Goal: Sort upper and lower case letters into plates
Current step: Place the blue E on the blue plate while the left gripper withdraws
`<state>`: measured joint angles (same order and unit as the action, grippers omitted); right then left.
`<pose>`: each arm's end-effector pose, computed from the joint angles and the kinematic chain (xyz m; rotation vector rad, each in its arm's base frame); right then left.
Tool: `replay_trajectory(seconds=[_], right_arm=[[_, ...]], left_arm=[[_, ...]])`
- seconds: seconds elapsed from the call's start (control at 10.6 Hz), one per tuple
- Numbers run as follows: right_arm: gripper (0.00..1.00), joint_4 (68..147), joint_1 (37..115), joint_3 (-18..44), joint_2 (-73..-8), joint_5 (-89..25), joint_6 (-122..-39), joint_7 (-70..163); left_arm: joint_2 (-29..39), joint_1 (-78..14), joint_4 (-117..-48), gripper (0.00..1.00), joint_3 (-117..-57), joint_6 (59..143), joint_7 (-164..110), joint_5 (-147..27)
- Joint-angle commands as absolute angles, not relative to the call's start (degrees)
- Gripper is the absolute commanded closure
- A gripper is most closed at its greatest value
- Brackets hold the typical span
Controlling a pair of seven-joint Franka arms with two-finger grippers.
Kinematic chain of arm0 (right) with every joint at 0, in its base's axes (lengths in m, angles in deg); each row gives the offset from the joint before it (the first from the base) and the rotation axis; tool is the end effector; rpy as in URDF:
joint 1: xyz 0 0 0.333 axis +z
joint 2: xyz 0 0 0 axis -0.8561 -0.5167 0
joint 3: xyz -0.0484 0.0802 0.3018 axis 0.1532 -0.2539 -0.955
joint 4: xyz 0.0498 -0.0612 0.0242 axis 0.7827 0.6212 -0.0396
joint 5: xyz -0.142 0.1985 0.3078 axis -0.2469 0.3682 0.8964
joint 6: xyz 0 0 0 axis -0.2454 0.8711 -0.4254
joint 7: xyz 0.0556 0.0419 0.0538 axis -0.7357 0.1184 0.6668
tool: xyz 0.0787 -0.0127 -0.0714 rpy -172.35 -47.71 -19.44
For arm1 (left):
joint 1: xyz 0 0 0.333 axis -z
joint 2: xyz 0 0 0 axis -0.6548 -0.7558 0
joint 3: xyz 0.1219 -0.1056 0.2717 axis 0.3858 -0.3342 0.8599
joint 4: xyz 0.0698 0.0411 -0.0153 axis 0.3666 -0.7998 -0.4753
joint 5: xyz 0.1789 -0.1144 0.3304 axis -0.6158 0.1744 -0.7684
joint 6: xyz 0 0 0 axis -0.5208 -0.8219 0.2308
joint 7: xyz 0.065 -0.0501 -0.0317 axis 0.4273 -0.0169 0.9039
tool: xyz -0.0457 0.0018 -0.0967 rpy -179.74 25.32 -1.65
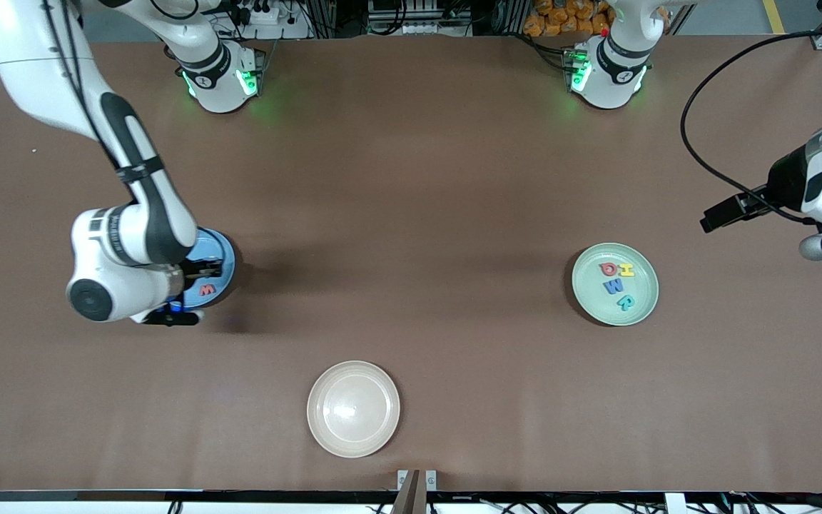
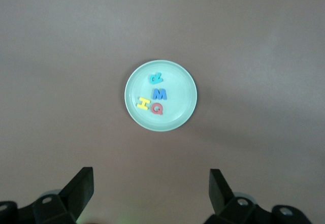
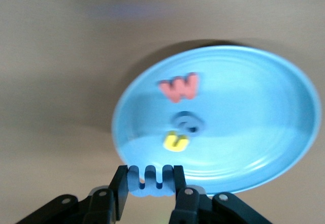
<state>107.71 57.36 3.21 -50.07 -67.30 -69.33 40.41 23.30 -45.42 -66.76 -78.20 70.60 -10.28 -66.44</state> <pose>0.6114 0.0299 0.2271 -3.0075 -0.0239 0.7359 0.5848 -0.0505 0.5988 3.0531 0.4798 -0.1371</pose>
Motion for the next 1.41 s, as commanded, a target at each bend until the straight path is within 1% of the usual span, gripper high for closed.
replay_trajectory(seconds=[0.0,0.09,0.19,0.28,0.38,0.47,0.66,0.85,1.03,1.13,1.31], right_arm=[[0.85,108.88,53.37,2.22,-50.03,-71.16,-69.36,46.78],[0.76,108.88,52.39,2.22,-50.29,-71.26,-69.53,49.42],[0.49,108.88,52.3,2.22,-50.38,-71.26,-69.54,50.06],[0.22,108.88,52.38,2.13,-50.38,-71.26,-69.54,49.72],[0.03,108.88,52.3,2.13,-50.38,-71.26,-69.54,49.8],[0.0,108.79,52.38,2.13,-50.12,-71.09,-69.1,49.8],[0.0,107.05,53.17,1.69,-49.07,-70.56,-65.95,49.28],[0.0,101.0,53.61,1.08,-48.63,-70.21,-57.8,48.22],[0.0,93.54,53.7,-0.76,-47.49,-69.42,-49.28,48.04],[0.0,91.76,53.44,-0.77,-45.66,-69.42,-46.88,48.13],[0.0,91.48,53.35,-0.68,-39.34,-69.5,-45.64,48.13]], left_arm=[[26.03,-46.09,-67.52,0.0,-79.95,67.29,-11.87,-65.5],[26.03,-46.18,-67.52,0.0,-80.58,67.28,-11.69,-65.59],[26.03,-46.09,-67.52,0.0,-80.93,67.46,-13.87,-67.24],[25.95,-46.09,-67.43,0.0,-82.94,67.46,-16.06,-69.52],[26.03,-46.27,-67.34,0.0,-83.74,67.55,-17.13,-69.98],[25.95,-46.27,-67.34,0.0,-83.75,67.63,-17.05,-69.9],[25.86,-47.58,-67.43,0.0,-83.75,67.9,-19.32,-69.9],[25.86,-47.59,-67.52,0.0,-83.66,68.95,-20.92,-69.81],[25.86,-47.59,-67.78,0.0,-83.83,70.0,-20.83,-69.9],[25.68,-47.59,-68.04,0.0,-83.92,70.53,-20.66,-69.9],[25.51,-47.5,-68.22,0.0,-84.01,70.53,-20.39,-69.9]])
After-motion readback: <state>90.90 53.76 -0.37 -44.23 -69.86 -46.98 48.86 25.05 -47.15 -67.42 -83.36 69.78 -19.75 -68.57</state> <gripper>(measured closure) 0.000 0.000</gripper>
